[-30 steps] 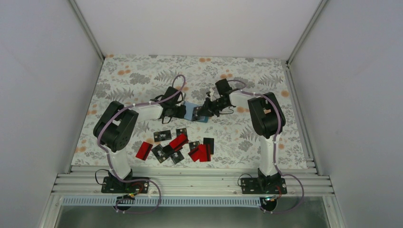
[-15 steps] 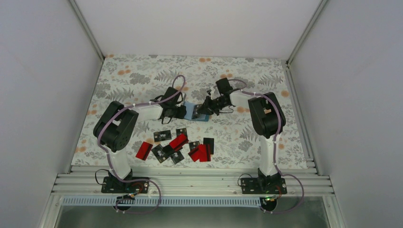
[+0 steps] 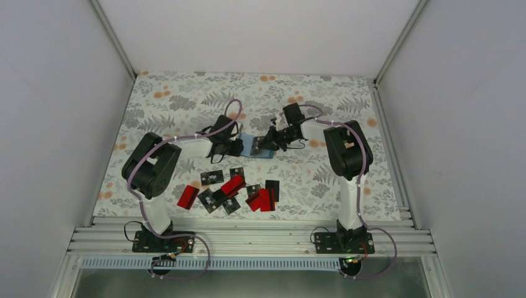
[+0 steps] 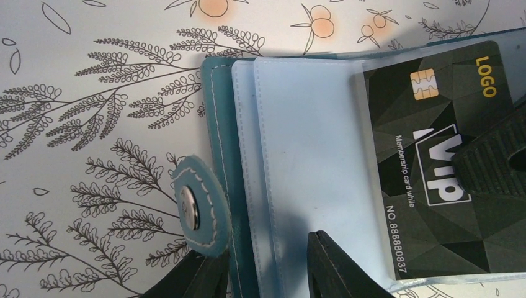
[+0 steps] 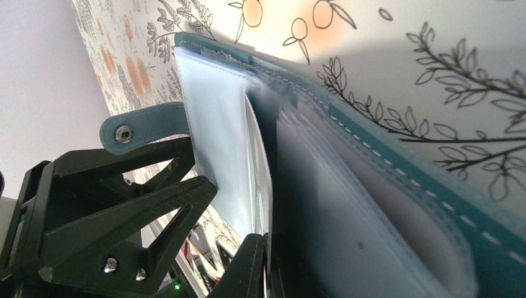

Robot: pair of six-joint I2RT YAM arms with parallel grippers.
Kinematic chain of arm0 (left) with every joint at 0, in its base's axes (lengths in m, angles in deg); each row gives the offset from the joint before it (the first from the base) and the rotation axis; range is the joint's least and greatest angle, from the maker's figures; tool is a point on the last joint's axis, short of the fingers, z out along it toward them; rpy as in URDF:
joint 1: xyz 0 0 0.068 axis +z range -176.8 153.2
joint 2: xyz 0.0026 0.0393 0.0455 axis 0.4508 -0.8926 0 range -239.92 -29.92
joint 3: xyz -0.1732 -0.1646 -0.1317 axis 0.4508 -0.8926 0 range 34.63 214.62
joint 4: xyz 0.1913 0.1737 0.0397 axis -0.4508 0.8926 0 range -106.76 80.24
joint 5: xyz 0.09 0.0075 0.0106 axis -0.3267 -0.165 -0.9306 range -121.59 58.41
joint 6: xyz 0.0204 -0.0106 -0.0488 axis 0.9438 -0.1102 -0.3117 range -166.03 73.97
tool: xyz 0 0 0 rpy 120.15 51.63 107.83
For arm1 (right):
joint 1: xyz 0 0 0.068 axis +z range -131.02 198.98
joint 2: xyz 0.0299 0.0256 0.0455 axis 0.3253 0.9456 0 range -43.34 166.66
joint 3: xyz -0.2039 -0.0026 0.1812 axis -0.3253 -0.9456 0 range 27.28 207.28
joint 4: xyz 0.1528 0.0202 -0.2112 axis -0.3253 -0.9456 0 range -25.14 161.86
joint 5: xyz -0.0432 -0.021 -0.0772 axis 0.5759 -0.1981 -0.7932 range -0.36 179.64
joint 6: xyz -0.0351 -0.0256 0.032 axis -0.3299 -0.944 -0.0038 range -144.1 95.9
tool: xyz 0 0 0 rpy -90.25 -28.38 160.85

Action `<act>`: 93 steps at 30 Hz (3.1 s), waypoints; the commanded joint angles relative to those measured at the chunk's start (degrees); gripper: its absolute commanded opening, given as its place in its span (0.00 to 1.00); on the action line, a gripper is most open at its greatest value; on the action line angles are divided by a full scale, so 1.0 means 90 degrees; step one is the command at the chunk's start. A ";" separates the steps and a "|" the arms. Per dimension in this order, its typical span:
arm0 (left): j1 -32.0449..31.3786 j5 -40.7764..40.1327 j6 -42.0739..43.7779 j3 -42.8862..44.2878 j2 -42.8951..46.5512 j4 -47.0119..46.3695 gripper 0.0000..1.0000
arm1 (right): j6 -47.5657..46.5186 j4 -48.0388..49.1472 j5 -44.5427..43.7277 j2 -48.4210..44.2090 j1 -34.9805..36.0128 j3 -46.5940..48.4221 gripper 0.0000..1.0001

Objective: Put the credit cards into the card holder

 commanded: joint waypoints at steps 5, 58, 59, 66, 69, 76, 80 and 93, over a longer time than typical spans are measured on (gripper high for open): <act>-0.0237 0.0361 -0.0227 -0.0258 0.0035 -0.0037 0.32 | -0.0488 -0.0144 -0.0062 0.0308 -0.0025 -0.0172 0.04; -0.0466 -0.0489 -0.0390 -0.0242 0.0091 -0.0159 0.35 | -0.1630 -0.1048 0.0105 0.0575 0.0129 0.0482 0.04; -0.0466 -0.0479 -0.0390 -0.0258 0.0102 -0.0173 0.34 | -0.1648 -0.1085 0.0119 0.0616 0.0150 0.0525 0.04; -0.0466 -0.0450 -0.0308 -0.0347 0.0143 -0.0224 0.34 | -0.1959 -0.1464 0.0233 0.0915 0.0188 0.0952 0.04; -0.0467 -0.0445 -0.0276 -0.0354 0.0138 -0.0212 0.34 | -0.1979 -0.1488 0.0358 0.0980 0.0197 0.1037 0.04; -0.0469 -0.0559 -0.0286 -0.0401 0.0255 -0.0184 0.34 | -0.2197 -0.1804 -0.0180 0.0730 0.0198 0.1057 0.10; -0.0467 -0.0574 -0.0320 -0.0432 0.0342 -0.0151 0.34 | -0.2199 -0.1926 -0.0568 0.0387 0.0197 0.1046 0.28; -0.0466 -0.0621 -0.0375 -0.0520 0.0554 -0.0093 0.34 | -0.2190 -0.2224 -0.1486 -0.0242 0.0308 0.1142 0.57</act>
